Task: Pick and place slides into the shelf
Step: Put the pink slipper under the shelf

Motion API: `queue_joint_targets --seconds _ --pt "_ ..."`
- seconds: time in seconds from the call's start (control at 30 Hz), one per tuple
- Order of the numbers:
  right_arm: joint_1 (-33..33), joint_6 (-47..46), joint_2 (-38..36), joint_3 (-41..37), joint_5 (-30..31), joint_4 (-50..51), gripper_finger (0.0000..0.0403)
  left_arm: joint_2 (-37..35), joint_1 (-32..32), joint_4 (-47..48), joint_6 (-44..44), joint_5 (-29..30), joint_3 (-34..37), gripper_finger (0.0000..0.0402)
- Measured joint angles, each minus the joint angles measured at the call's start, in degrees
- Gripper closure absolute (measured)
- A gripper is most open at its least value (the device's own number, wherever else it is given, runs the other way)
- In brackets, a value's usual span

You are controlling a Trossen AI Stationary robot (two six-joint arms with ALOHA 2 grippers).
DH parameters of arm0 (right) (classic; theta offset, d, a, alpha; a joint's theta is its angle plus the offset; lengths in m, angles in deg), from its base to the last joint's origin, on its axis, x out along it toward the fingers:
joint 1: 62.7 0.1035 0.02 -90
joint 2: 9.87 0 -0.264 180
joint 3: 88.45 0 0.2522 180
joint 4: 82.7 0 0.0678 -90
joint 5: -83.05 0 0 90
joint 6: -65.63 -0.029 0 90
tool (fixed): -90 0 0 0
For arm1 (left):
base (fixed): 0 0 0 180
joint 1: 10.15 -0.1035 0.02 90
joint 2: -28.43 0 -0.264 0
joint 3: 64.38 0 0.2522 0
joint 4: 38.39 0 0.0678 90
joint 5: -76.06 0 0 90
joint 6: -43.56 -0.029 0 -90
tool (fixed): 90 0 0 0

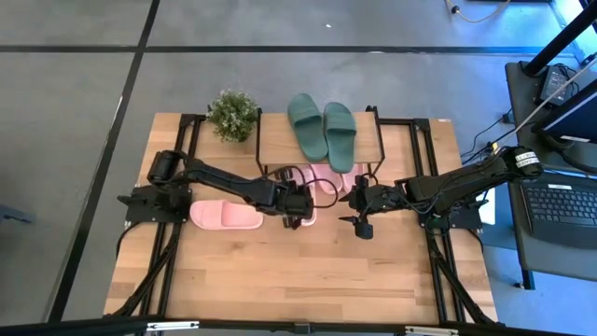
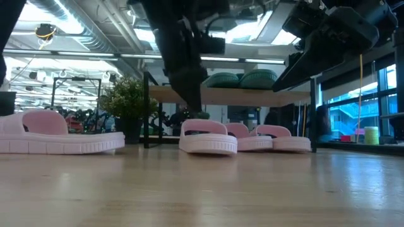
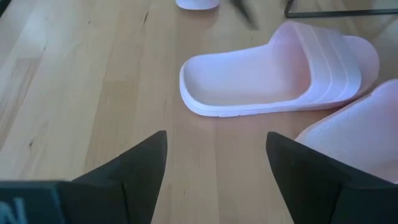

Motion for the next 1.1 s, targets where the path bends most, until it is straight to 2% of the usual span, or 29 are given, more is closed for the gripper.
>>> queue_joint_targets --seconds 0.1,0.2,0.3,0.4,0.57,0.67,0.9,1.1 --pt "0.0 -0.6 0.0 0.0 0.0 0.0 0.0129 -1.1 1.3 -1.5 1.0 -11.2 0.0 0.0243" --pt "0.0 -0.9 0.0 0.0 0.0 -0.1 0.0129 -1.2 2.7 -5.8 -1.6 -23.6 0.0 0.0243" --pt "0.0 -1.0 0.0 0.0 0.0 -0.1 0.0129 -0.6 4.3 -12.1 -4.8 -30.9 0.0 0.0243" --pt "0.0 -1.2 0.0 0.0 0.0 0.0 0.0129 -0.5 6.2 -14.6 -5.1 -31.0 0.0 0.0243" --pt "0.0 -1.1 0.0 0.0 0.0 0.1 0.0129 -0.3 9.5 -17.2 -4.0 -25.2 0.0 0.0243" --pt "0.0 -1.0 0.0 0.0 0.0 0.1 0.0129 1.4 10.4 -18.7 -3.3 -24.3 -0.1 0.0243" --pt "0.0 -1.1 0.0 0.0 0.0 0.2 0.0129 7.7 9.1 -19.2 -0.4 -23.9 0.0 0.0243" --pt "0.1 -1.2 2.5 0.0 0.0 0.2 0.0129 9.5 7.8 -19.1 -0.2 -22.7 0.0 0.0243"
